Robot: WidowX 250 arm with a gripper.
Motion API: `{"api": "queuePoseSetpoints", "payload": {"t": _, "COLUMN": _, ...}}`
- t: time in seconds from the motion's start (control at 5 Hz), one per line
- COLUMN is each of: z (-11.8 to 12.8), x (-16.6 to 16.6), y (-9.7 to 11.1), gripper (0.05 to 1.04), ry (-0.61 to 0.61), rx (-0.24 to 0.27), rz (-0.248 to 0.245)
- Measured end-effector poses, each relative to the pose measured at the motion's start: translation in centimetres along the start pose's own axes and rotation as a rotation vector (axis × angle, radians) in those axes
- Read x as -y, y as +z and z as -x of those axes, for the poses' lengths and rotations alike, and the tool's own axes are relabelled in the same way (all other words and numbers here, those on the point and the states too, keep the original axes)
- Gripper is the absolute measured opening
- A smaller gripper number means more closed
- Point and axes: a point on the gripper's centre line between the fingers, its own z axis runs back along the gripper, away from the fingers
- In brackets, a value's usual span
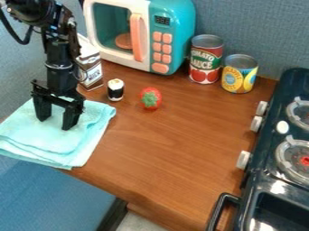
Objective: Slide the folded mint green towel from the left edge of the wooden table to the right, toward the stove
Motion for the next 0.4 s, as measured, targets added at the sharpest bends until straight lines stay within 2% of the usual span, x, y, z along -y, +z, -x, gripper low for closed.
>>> {"api": "queuePoseSetpoints", "payload": {"t": 0.2, "z": -0.5, "x": 3.7, "y": 0.4, "gripper": 1.005, "ry": -0.053, "rx": 0.021, "rz": -0.004}}
{"api": "queuePoseSetpoints", "payload": {"t": 0.4, "z": -1.5, "x": 7.8, "y": 0.9, "gripper": 1.005, "ry": -0.116, "rx": 0.059, "rz": 0.051}}
